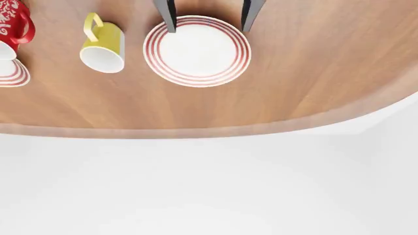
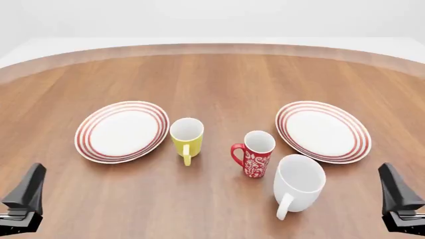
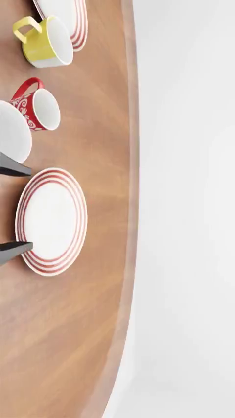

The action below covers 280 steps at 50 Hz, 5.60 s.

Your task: Put the red mug on the left plate.

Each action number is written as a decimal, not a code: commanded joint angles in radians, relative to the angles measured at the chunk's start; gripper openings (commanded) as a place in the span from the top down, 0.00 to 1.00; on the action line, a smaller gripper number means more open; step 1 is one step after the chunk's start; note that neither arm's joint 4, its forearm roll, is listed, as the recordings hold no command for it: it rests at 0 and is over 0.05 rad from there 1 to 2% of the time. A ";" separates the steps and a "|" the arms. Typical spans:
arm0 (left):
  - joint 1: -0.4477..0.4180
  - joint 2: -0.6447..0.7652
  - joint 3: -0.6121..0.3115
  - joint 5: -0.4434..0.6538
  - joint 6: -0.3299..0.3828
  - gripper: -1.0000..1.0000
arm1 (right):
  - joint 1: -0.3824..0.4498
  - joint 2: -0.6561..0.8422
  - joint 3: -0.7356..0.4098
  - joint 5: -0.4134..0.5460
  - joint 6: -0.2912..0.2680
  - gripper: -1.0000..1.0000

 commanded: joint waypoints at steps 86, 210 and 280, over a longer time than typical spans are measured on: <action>-0.261 0.371 -0.237 -0.109 0.185 0.00 | 0.001 -0.002 -0.004 0.003 -0.035 0.00; -0.705 1.312 -0.560 -0.365 0.386 0.00 | 0.032 -0.007 -0.002 -0.002 -0.097 0.00; -0.793 1.653 -0.740 -0.380 0.418 0.00 | 0.043 -0.008 -0.003 -0.014 -0.113 0.00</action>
